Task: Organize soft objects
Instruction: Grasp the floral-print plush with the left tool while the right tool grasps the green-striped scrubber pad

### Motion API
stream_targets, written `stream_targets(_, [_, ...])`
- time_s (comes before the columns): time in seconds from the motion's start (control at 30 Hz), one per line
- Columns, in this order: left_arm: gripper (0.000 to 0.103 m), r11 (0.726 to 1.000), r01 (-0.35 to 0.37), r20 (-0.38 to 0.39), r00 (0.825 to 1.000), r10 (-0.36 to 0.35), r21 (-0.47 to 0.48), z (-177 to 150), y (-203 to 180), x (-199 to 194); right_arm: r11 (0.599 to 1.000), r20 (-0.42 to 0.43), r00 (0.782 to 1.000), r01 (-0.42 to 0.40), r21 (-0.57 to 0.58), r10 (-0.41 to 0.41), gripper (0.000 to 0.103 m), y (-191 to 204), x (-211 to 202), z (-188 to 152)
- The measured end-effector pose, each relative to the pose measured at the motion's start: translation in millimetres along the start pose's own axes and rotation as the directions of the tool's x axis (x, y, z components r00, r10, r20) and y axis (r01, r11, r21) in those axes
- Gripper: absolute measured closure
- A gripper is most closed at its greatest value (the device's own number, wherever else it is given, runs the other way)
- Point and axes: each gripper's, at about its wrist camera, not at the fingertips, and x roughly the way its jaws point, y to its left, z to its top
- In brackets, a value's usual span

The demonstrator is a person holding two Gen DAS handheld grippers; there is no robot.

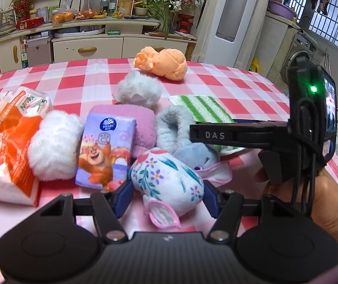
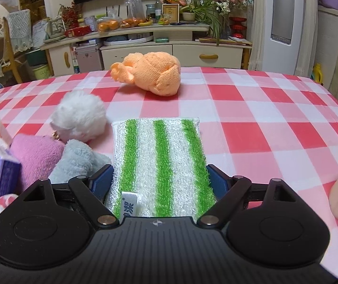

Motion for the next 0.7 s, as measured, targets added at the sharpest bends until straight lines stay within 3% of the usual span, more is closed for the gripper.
stream_targets(0.33, [0.042, 1.0, 0.024, -0.006, 1.0, -0.024, 0.004, -8.9, 9.2, -18.2, 0.999, 0.015, 1.0, 0.023, 0.032, -0.024, 0.003, 2.6, -21.9, -20.0])
stream_targets(0.7, [0.042, 0.999, 0.034, 0.046, 0.998, -0.034, -0.014, -6.0, 27.7, -44.3, 0.993, 0.043, 0.994, 0.098, 0.059, -0.1, 0.004, 14.7, -36.7, -36.8])
